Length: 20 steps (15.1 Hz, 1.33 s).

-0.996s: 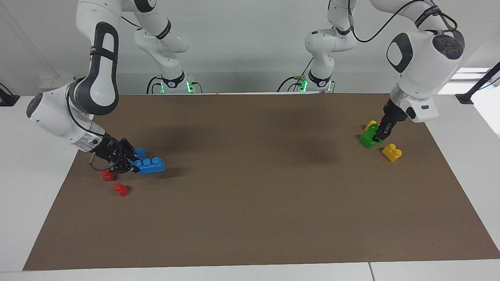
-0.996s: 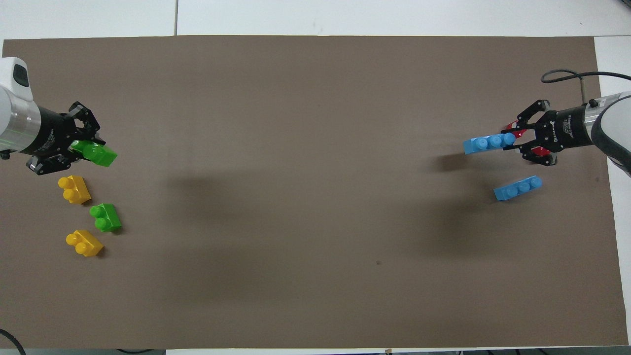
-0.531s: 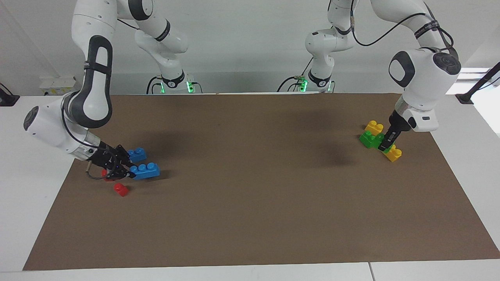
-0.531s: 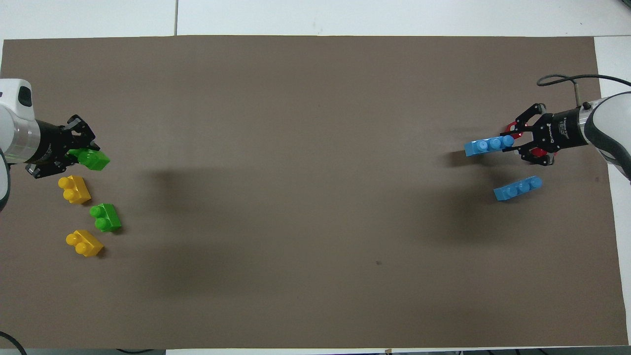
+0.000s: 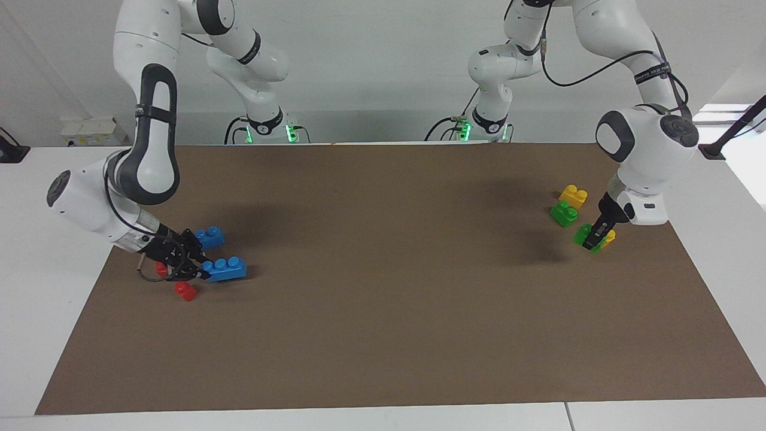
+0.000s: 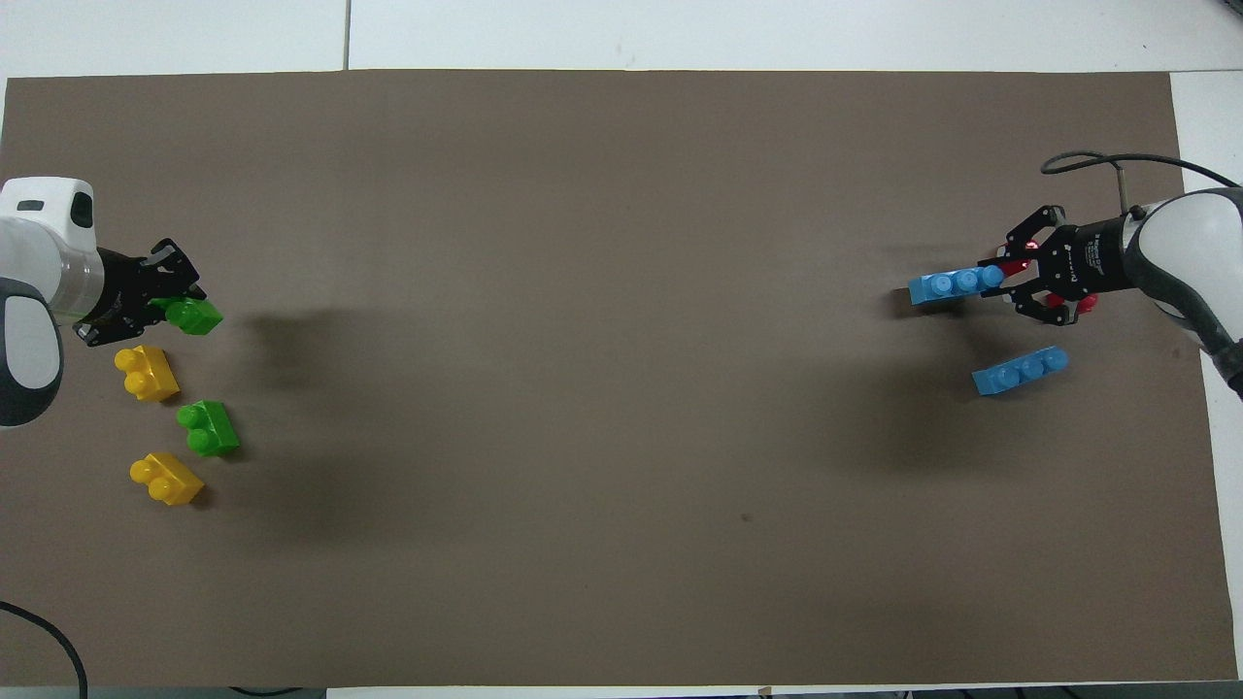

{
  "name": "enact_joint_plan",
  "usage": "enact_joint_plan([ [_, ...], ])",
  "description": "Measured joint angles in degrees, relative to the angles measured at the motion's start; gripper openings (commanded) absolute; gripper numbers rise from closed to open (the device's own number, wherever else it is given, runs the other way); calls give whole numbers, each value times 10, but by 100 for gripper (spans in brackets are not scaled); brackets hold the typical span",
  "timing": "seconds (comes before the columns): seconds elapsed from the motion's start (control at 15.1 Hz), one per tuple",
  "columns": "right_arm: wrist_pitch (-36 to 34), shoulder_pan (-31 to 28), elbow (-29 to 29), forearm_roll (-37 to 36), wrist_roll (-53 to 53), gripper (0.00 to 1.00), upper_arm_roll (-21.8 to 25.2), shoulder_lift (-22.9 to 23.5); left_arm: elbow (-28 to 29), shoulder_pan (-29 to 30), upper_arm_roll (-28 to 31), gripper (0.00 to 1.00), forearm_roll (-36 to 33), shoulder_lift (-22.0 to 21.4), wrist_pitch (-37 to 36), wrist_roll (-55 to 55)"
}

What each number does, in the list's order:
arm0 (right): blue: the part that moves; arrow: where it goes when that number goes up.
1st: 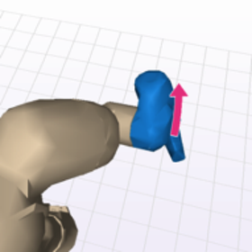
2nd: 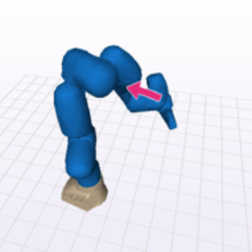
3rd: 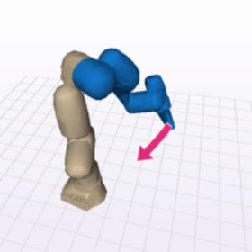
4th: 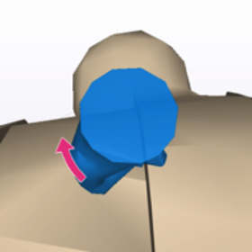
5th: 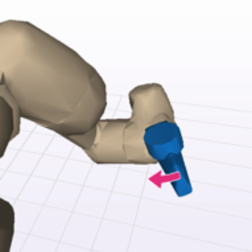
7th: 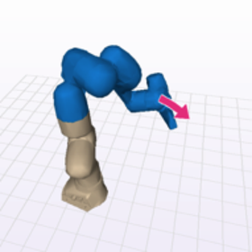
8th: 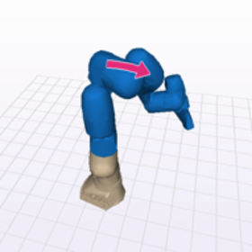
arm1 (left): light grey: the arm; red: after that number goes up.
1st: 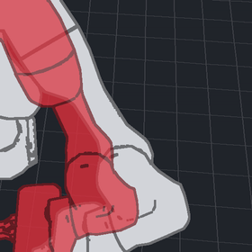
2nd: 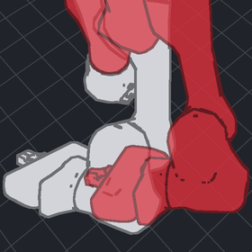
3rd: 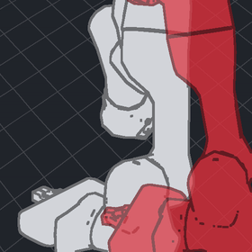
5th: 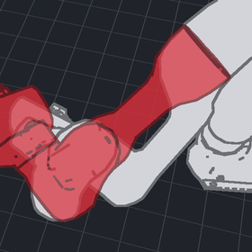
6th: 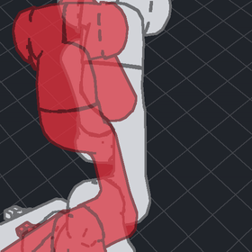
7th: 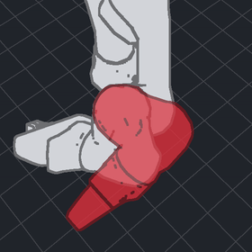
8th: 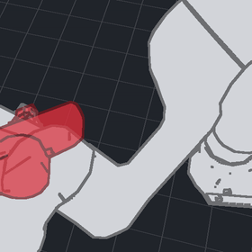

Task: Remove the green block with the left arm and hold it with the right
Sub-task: 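Lower and release the green block while the right gripper releases blue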

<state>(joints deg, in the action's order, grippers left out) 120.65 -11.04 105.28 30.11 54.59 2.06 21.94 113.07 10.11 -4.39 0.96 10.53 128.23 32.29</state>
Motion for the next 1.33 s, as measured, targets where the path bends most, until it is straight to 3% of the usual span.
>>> enact_joint_plan([
  [0.53, 22, 2, 18, 0, 0, 0, -1, 0, 3, 8, 0, 0, 0, 53, 42, -20],
  [1.2, 28, 8, 19, 0, 0, 0, -2, 0, 3, 15, 0, 0, 0, 73, 61, -21],
  [1.26, 31, 9, 20, 0, 0, 9, -2, 0, 3, 16, 0, 0, 0, 75, 64, -21],
  [1.33, 33, 11, 21, 0, 0, 34, -2, 0, 3, 16, 0, 0, 0, 78, 65, -21],
])
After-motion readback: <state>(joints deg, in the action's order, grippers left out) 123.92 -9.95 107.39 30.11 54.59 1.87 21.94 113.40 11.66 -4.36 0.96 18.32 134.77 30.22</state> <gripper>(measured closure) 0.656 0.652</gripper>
